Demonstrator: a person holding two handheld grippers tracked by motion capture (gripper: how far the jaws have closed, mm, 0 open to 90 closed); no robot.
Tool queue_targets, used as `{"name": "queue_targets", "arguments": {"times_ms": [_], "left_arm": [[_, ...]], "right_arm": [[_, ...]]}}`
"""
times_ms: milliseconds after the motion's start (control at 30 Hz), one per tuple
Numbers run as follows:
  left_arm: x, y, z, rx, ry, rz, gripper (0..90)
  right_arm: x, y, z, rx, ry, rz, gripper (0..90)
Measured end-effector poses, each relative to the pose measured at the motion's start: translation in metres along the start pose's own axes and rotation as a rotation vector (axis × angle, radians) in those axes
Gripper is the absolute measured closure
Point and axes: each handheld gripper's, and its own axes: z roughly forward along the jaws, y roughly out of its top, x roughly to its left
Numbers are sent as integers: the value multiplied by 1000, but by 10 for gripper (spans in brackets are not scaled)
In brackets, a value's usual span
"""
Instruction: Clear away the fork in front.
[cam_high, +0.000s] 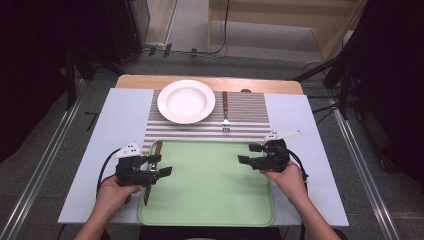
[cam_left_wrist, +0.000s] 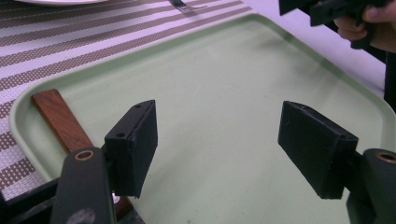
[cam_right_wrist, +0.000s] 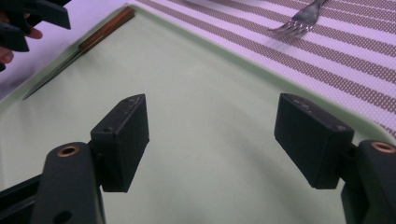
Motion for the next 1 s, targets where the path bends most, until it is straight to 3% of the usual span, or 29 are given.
{"name": "queue_targets", "arguments": {"times_ms": [133, 300, 433, 633, 800, 1000], "left_arm": [[1, 2, -1, 15, -17, -2, 283], [1, 4, -2, 39, 1, 45, 279], [3, 4, -2, 54, -30, 37, 241], [3, 5, -2, 65, -26, 35, 241], [6, 5, -3, 65, -50, 4, 242], [8, 4, -3, 82, -52, 4, 247]], "right_arm": [[-2, 8, 6, -1, 11, 10, 253], [-4, 16, 10, -3, 25, 2, 256], [-7, 23, 13, -8, 22, 12, 309], [-12, 32, 16, 6, 25, 23, 314], [-18, 38, 18, -3, 19, 35, 314], [-21, 41, 20, -17, 19, 54, 320]]}}
